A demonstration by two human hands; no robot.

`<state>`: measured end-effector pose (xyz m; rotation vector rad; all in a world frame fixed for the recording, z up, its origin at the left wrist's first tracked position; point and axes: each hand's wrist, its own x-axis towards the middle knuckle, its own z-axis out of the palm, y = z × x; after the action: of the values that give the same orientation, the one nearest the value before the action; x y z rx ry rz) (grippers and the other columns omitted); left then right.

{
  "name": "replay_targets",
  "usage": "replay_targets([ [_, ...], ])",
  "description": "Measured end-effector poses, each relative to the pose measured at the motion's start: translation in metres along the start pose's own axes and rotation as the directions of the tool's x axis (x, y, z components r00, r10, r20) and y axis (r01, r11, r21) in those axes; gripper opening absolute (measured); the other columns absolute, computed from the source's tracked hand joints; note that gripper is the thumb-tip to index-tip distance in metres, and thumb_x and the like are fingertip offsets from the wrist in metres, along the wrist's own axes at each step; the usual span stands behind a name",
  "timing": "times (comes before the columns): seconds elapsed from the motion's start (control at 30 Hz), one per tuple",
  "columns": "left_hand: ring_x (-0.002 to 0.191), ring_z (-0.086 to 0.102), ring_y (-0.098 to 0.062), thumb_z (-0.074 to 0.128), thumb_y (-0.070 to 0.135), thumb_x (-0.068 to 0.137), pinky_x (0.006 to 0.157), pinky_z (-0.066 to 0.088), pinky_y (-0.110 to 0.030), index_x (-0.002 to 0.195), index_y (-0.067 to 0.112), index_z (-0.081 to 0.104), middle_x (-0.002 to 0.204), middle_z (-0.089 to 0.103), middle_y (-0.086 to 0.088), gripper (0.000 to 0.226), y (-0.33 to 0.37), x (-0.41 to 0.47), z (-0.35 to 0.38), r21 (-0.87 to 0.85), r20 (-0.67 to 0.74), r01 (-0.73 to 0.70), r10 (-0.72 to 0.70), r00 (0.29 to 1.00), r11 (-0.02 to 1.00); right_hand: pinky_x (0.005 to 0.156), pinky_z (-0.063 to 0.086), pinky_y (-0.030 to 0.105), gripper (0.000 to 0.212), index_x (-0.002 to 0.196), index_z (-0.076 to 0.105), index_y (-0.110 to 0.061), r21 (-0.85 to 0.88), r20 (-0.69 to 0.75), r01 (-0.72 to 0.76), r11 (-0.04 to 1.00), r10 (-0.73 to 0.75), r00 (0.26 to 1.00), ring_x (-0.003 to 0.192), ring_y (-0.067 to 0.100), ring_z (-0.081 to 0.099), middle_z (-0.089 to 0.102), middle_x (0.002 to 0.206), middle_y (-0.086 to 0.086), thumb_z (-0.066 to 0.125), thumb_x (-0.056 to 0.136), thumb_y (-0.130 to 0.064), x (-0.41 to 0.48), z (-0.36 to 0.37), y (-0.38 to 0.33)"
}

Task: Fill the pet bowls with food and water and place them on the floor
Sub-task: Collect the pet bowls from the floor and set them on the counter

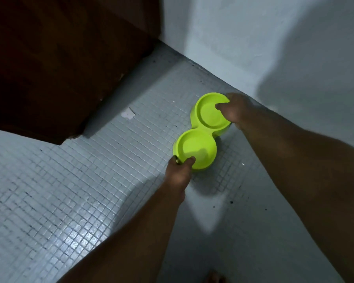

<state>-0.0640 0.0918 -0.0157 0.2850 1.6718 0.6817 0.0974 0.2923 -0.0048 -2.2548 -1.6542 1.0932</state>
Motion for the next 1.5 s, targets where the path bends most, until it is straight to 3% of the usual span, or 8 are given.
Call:
replay_targets([
  [0.17,0.118,0.060,-0.036,0.066,0.066,0.064,0.102,0.052,-0.047,0.141,0.017,0.056,0.131,0.061,-0.016,0.092,0.016,-0.022,-0.004,0.181,-0.163,-0.168,0.198,0.967,0.969,0.096,0.051,0.033,0.054,0.135,0.059,-0.017,0.108,-0.041,-0.010,0.994,0.015,0.999,0.115,0.030,0.063,0.066,0.127,0.011,0.073,0.084,-0.028,-0.030,-0.025,-0.003],
  [0.37,0.125,0.052,-0.041,0.062,0.038,0.099,0.110,0.045,-0.040,0.157,0.021,0.040,0.147,0.035,-0.024,0.065,0.106,-0.121,-0.038,0.261,-0.179,-0.244,0.295,0.939,0.934,0.089,0.050,0.032,0.037,0.116,0.068,-0.014,0.284,-0.177,-0.040,0.958,0.093,0.980,0.104,0.023,0.066,0.071,0.111,0.008,0.073,0.080,-0.020,-0.128,-0.103,-0.038],
  [0.47,0.128,0.053,-0.043,0.054,0.043,0.099,0.109,0.047,-0.050,0.157,0.022,0.040,0.147,0.039,-0.024,0.064,0.160,-0.184,-0.061,0.317,-0.143,-0.284,0.342,0.929,0.905,0.088,0.049,0.029,0.034,0.114,0.068,-0.014,0.415,-0.269,-0.045,0.909,0.169,0.948,0.101,0.020,0.064,0.070,0.108,0.006,0.072,0.081,-0.021,-0.194,-0.158,-0.068],
  [0.67,0.141,0.047,-0.026,0.055,0.023,0.100,0.117,0.036,-0.033,0.154,0.009,0.043,0.155,0.049,-0.013,0.057,0.266,-0.333,-0.091,0.387,0.007,-0.461,0.497,0.868,0.799,0.081,0.059,0.051,0.014,0.080,0.065,-0.032,0.679,-0.315,0.015,0.734,0.273,0.909,0.089,0.022,0.068,0.067,0.083,-0.007,0.065,0.071,-0.043,-0.330,-0.269,-0.105],
  [0.97,0.122,0.051,-0.009,0.053,0.008,0.104,0.097,0.034,-0.010,0.146,0.004,0.052,0.133,0.057,0.002,0.042,0.350,-0.508,-0.112,0.312,0.126,-0.688,0.689,0.713,0.655,0.079,0.056,0.066,0.007,0.077,0.062,-0.038,0.796,-0.354,0.118,0.594,0.299,0.886,0.091,0.025,0.063,0.063,0.090,-0.006,0.069,0.080,-0.039,-0.523,-0.384,-0.161],
  [1.17,0.115,0.062,-0.017,0.053,0.014,0.102,0.107,0.049,-0.034,0.139,0.006,0.058,0.131,0.066,-0.006,0.039,0.365,-0.567,-0.144,0.200,0.279,-0.768,0.716,0.640,0.609,0.086,0.056,0.061,0.009,0.080,0.061,-0.036,0.794,-0.476,0.208,0.571,0.372,0.797,0.094,0.018,0.061,0.063,0.096,-0.005,0.067,0.081,-0.042,-0.625,-0.393,-0.193],
  [1.3,0.105,0.060,-0.011,0.051,0.007,0.104,0.083,0.045,-0.004,0.138,0.005,0.060,0.124,0.067,-0.006,0.035,0.358,-0.603,-0.168,0.203,0.405,-0.811,0.707,0.579,0.548,0.086,0.054,0.058,0.013,0.076,0.061,-0.040,0.814,-0.515,0.243,0.527,0.462,0.722,0.087,0.016,0.058,0.061,0.089,-0.009,0.066,0.075,-0.052,-0.688,-0.374,-0.198],
  [1.5,0.116,0.061,-0.018,0.052,0.011,0.105,0.083,0.045,-0.002,0.143,0.006,0.057,0.137,0.063,-0.007,0.038,0.320,-0.648,-0.181,0.177,0.529,-0.820,0.650,0.545,0.544,0.083,0.055,0.048,0.011,0.086,0.058,-0.022,0.843,-0.534,0.319,0.433,0.599,0.597,0.083,0.013,0.057,0.062,0.088,-0.003,0.066,0.094,-0.023,-0.788,-0.340,-0.194],
])
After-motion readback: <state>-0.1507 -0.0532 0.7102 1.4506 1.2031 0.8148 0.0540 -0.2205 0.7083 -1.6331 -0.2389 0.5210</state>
